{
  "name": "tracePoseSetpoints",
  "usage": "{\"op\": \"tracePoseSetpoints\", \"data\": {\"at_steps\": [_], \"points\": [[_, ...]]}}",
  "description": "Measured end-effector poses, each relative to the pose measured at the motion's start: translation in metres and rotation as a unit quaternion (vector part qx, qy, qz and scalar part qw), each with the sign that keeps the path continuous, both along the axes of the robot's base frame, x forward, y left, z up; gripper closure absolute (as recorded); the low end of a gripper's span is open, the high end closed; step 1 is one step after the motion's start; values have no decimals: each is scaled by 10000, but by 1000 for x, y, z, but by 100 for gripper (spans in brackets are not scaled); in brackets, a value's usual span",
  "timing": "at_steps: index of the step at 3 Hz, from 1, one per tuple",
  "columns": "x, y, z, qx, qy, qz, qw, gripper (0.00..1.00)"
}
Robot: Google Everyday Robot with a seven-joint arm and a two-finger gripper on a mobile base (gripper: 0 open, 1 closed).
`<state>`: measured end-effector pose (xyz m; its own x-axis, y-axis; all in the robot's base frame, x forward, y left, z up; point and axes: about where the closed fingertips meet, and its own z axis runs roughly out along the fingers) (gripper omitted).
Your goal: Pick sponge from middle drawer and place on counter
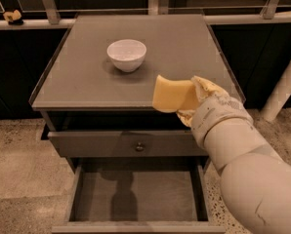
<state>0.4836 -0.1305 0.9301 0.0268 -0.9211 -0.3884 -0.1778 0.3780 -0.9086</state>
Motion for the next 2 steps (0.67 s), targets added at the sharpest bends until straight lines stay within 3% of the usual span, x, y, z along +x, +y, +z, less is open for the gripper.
{"op": "tracePoseSetpoints", "data": {"at_steps": [1, 2], "points": [[10, -4, -1, -62, -50, -53, 10000, 100], [53, 0, 12, -268, -166, 122, 9994, 100]]}}
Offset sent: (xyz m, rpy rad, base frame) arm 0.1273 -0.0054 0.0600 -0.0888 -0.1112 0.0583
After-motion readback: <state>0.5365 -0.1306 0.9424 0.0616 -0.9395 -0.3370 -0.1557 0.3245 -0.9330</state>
